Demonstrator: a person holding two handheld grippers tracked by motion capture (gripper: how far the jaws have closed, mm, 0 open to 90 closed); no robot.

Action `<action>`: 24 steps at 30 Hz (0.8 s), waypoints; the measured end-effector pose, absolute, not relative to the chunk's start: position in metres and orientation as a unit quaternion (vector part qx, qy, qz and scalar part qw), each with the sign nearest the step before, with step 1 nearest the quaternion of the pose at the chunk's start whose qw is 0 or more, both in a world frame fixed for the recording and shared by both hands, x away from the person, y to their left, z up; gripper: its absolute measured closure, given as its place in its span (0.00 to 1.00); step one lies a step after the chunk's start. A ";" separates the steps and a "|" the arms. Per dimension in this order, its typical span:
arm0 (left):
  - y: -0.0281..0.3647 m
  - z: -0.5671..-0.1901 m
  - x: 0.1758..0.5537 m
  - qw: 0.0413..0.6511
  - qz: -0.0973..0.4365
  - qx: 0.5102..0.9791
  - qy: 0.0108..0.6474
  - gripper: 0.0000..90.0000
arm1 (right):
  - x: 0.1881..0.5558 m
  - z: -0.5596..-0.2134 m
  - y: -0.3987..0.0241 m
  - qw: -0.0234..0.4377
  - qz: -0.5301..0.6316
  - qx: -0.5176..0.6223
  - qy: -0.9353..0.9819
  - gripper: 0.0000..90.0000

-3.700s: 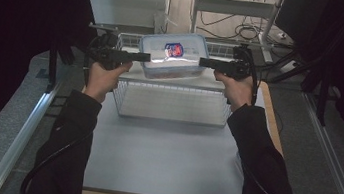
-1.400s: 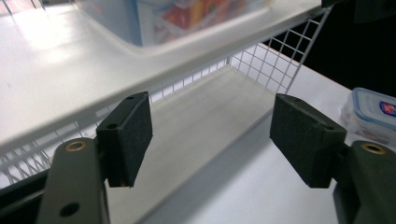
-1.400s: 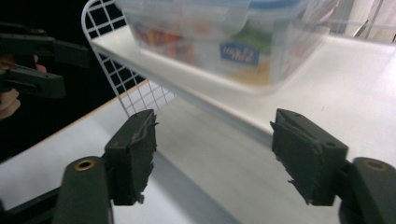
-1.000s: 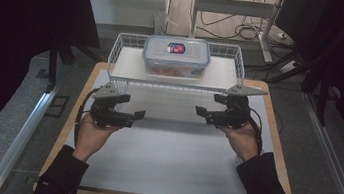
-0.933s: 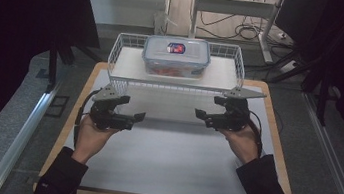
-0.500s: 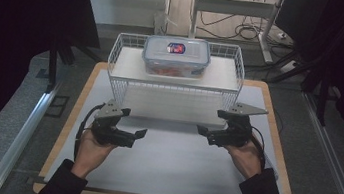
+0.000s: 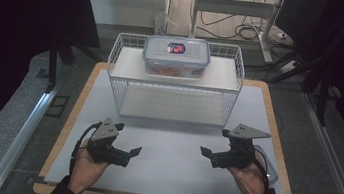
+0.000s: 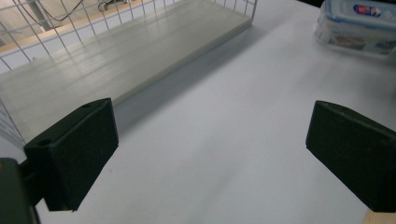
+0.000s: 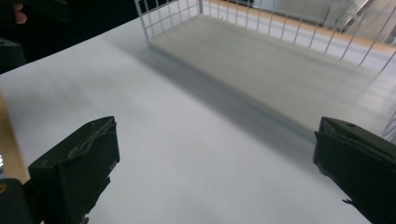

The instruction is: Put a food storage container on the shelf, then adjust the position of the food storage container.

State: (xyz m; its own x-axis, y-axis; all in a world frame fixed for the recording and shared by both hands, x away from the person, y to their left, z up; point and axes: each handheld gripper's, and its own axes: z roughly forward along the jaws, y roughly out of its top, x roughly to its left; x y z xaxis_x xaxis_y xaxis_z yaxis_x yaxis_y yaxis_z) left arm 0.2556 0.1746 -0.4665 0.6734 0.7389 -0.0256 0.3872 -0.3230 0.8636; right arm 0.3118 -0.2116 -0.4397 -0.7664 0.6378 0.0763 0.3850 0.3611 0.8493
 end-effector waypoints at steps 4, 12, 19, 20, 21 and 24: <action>0.174 -0.478 0.247 0.455 0.199 0.791 0.357 0.01 | 0.303 -0.450 -0.214 0.126 0.468 0.315 0.816 0.00; 0.169 -0.496 0.235 0.439 0.208 0.803 0.344 0.00 | 0.281 -0.468 -0.210 0.131 0.458 0.301 0.826 0.00; 0.170 -0.503 0.231 0.434 0.209 0.807 0.342 0.00 | 0.281 -0.481 -0.210 0.130 0.428 0.311 0.839 0.02; 0.170 -0.503 0.231 0.435 0.210 0.806 0.342 0.00 | 0.282 -0.481 -0.210 0.130 0.427 0.314 0.838 0.02; 0.171 -0.503 0.231 0.437 0.209 0.804 0.344 0.00 | 0.282 -0.481 -0.210 0.129 0.427 0.316 0.837 0.02; 0.171 -0.503 0.231 0.439 0.210 0.803 0.343 0.00 | 0.282 -0.482 -0.210 0.135 0.418 0.321 0.839 0.02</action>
